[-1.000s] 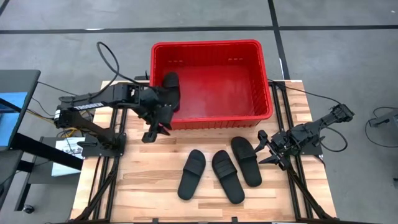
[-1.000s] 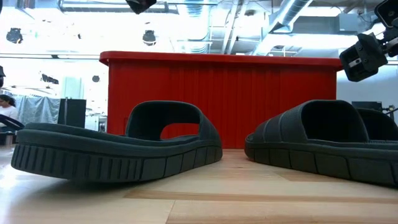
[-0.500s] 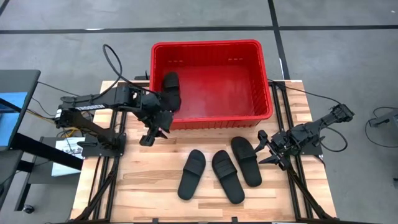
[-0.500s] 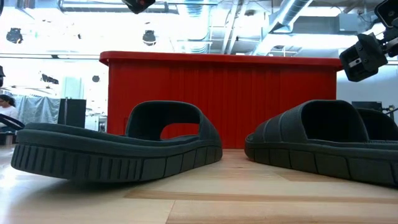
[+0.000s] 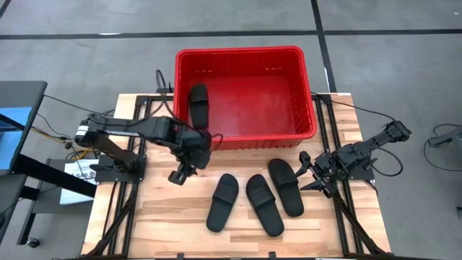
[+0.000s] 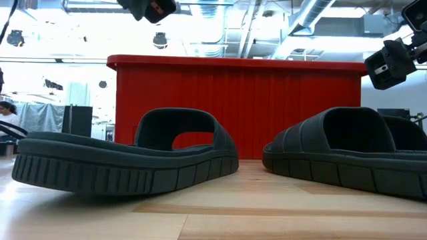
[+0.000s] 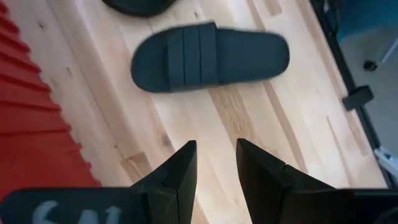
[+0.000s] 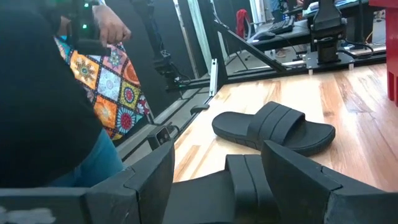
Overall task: Pick and place slides into bin
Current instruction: Put the black slipper into the red bin
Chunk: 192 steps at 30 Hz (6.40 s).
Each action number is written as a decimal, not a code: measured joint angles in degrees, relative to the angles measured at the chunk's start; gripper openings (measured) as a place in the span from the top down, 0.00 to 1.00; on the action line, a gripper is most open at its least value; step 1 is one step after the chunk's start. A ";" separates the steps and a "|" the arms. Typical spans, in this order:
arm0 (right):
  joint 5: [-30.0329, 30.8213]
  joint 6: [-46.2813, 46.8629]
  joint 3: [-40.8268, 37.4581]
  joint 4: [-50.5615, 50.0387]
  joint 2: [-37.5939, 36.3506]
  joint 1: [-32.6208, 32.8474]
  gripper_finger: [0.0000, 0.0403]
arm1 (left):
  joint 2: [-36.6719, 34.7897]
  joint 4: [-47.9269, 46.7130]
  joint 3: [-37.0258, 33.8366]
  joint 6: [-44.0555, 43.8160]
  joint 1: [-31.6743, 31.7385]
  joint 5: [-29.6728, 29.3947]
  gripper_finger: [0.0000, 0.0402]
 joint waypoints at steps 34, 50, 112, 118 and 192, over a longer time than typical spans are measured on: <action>-0.02 -0.01 0.00 -2.54 0.00 0.00 0.42 | 9.98 12.85 0.00 -4.40 -18.14 -4.87 0.74; -0.02 0.00 0.00 -2.53 -0.02 0.01 0.42 | 12.15 21.81 0.02 -7.75 -24.88 -10.50 0.74; -0.02 0.00 -0.01 -2.56 3.02 0.00 0.42 | 33.20 26.88 0.07 -27.67 -30.59 -17.82 0.74; -0.02 -0.01 0.00 -2.59 3.01 0.00 0.42 | 35.25 27.15 0.37 -28.66 -30.92 -18.08 0.74; -0.01 -0.01 -0.01 -2.54 3.01 0.02 0.42 | 36.17 5.50 46.43 -47.47 -36.49 -36.09 1.00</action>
